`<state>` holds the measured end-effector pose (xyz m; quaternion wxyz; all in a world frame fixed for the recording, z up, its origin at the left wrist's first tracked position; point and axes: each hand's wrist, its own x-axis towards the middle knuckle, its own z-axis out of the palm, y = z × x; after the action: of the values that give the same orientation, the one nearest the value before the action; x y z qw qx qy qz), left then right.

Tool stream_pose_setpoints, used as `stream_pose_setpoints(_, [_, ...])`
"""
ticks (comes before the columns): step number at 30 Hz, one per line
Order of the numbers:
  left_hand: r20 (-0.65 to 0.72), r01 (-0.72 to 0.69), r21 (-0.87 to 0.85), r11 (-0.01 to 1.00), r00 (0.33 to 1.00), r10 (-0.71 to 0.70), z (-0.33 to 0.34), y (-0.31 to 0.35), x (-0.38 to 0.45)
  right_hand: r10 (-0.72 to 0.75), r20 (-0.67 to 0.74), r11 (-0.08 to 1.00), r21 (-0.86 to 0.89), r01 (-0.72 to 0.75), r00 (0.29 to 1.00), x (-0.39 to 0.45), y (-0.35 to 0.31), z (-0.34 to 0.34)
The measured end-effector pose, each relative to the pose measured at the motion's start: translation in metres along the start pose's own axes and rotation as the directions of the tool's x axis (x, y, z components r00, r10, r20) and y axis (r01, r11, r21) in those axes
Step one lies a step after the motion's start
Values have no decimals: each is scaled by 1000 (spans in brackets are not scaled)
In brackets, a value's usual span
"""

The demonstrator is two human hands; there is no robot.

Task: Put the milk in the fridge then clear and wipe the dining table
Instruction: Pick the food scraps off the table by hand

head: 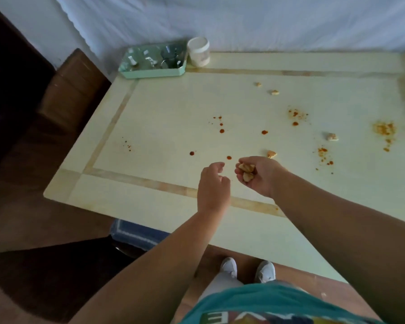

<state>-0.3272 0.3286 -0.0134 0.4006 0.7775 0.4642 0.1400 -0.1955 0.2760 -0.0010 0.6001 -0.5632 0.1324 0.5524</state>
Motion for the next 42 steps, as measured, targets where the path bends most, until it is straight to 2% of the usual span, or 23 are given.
stream_pose_setpoints(4, [113,27,79,997,993,-36,-3,-19,13,-41,-77,998,40,44,996,3,1,-5])
stream_pose_setpoints(9, [236,-47,164,985,972,7,3,-26,20,-83,-186,988,114,106,979,-1,6,-17])
stream_pose_setpoints(17, [299,-128,176,976,952,71,25,-14,20,-125,-282,951,240,197,951,-24,1,-57])
stream_pose_setpoints(25, [283,-126,203,971,957,65,57,11,14,-104,-318,941,274,196,942,-34,-14,-113])
stream_pose_setpoints(36, [137,-14,189,982,991,-12,134,73,-33,-116,-146,971,189,143,982,-54,-60,-198])
stream_pose_setpoints(42, [59,15,118,993,998,-22,172,107,-64,-46,-71,991,119,55,996,-60,-61,-224])
